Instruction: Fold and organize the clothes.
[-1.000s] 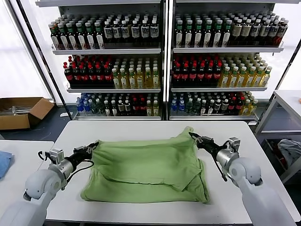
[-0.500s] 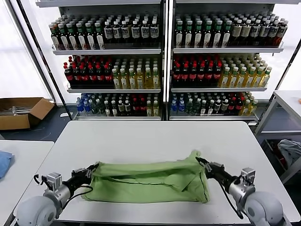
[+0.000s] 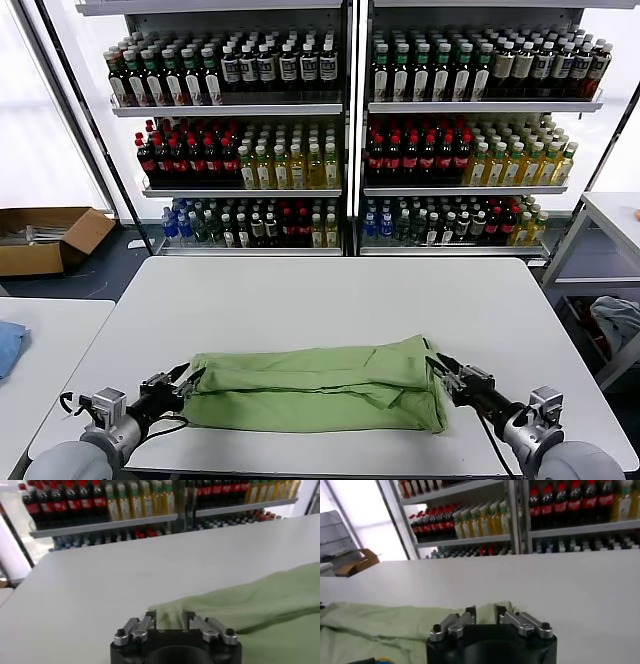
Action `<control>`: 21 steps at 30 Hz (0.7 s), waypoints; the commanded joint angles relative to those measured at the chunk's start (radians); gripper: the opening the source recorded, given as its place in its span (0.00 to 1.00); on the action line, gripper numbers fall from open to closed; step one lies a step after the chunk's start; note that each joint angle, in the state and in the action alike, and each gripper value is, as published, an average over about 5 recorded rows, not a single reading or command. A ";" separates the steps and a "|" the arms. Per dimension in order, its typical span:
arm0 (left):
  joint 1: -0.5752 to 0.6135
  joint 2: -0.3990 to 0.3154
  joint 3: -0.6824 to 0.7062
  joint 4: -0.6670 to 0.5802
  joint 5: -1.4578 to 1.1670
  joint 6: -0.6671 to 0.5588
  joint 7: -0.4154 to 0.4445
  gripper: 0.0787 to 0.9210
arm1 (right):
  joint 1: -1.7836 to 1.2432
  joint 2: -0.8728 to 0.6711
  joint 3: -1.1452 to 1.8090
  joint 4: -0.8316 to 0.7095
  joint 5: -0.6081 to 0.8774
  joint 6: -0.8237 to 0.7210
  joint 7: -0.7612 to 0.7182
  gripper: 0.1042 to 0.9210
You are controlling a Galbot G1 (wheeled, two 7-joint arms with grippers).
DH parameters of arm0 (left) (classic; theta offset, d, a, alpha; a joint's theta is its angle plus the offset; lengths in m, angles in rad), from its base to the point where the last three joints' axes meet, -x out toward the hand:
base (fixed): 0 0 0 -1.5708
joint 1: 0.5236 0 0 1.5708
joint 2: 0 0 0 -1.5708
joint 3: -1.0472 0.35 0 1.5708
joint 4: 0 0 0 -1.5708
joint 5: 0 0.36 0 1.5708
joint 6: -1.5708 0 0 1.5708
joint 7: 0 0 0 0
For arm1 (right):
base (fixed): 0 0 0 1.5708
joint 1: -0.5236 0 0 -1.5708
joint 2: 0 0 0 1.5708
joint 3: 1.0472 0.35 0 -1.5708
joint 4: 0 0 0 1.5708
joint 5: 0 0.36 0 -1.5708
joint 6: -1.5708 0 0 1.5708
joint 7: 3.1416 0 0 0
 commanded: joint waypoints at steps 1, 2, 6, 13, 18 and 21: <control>0.072 -0.096 -0.054 -0.046 -0.007 -0.119 -0.121 0.48 | 0.016 0.040 0.159 -0.091 -0.007 0.162 -0.067 0.52; 0.072 -0.118 -0.044 -0.049 -0.007 -0.129 -0.137 0.52 | 0.012 0.044 0.170 -0.094 -0.003 0.169 -0.071 0.55; 0.069 -0.211 -0.002 -0.054 0.023 -0.137 -0.168 0.65 | -0.014 0.048 0.199 -0.098 0.001 0.180 -0.071 0.70; 0.078 -0.272 0.060 -0.038 0.083 -0.106 -0.178 0.86 | -0.047 0.045 0.228 -0.087 0.006 0.181 -0.062 0.87; 0.079 -0.282 0.072 -0.026 0.103 -0.091 -0.167 0.88 | -0.051 0.045 0.242 -0.075 0.025 0.175 -0.055 0.88; 0.081 -0.282 0.075 -0.026 0.107 -0.082 -0.159 0.88 | -0.048 0.045 0.248 -0.065 0.035 0.172 -0.054 0.88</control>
